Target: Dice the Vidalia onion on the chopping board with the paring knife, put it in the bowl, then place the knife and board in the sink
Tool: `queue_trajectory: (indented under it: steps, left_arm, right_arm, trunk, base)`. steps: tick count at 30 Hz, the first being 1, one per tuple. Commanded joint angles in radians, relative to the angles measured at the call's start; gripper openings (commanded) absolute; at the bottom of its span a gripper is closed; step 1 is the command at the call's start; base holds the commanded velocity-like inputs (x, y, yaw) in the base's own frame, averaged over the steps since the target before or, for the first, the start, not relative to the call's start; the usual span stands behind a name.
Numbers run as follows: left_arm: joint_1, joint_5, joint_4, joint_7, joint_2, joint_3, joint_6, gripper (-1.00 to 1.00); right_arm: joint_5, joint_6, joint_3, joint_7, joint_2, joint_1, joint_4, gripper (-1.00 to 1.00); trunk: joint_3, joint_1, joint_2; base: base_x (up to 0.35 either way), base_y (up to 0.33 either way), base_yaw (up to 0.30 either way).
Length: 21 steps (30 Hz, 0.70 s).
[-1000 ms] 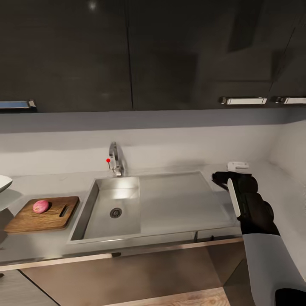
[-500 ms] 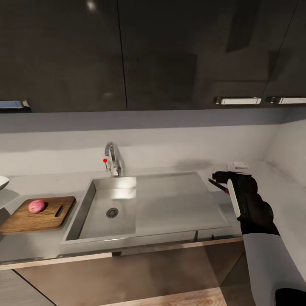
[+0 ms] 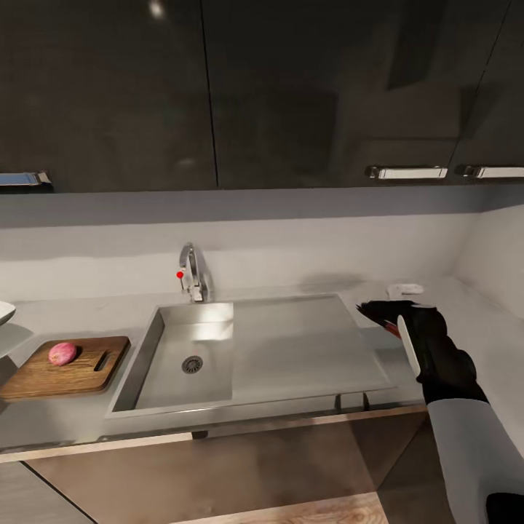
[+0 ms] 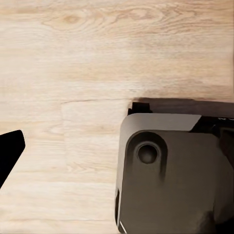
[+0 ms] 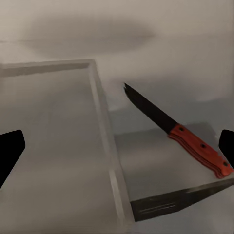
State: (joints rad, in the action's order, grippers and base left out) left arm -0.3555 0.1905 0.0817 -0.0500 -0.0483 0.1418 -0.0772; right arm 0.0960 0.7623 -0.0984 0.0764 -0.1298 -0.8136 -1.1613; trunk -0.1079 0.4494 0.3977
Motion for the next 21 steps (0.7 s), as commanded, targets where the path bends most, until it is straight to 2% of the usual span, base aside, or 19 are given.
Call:
queue_trajectory:
  steps: [1,11,16,19,21]
  left_arm:
    - [-0.002,0.009,0.004,-0.002,-0.002,0.009,-0.007,1.0]
    - [0.0,0.009,0.004,-0.006,-0.007,0.009,-0.006,1.0]
    - [0.0,0.01,0.004,-0.008,-0.007,0.009,-0.006,1.0]
    - [0.0,0.01,0.004,-0.008,-0.008,0.009,-0.006,1.0]
    - [0.0,0.01,0.004,-0.008,-0.008,0.009,-0.006,1.0]
  right_arm:
    - [0.01,0.003,0.0,0.011,0.0,-0.001,0.004,1.0]
    - [0.011,-0.065,-0.002,0.018,-0.005,-0.001,0.048,1.0]
    - [0.01,-0.07,-0.003,0.029,-0.05,-0.001,0.062,1.0]
    - [0.01,-0.073,-0.006,0.068,-0.086,-0.001,0.094,1.0]
    - [0.01,-0.073,-0.014,0.075,-0.099,-0.001,0.102,1.0]
  trunk:
    - [-0.002,0.001,0.002]
    - [-0.002,0.001,0.002]
    - [-0.002,0.001,0.002]
    - [-0.002,0.001,0.002]
    - [-0.002,0.001,0.002]
  base:
    - [0.0,0.0,0.0]
    - [0.0,0.0,0.0]
    - [0.0,0.0,0.0]
    - [0.0,0.0,0.0]
    - [0.0,0.0,0.0]
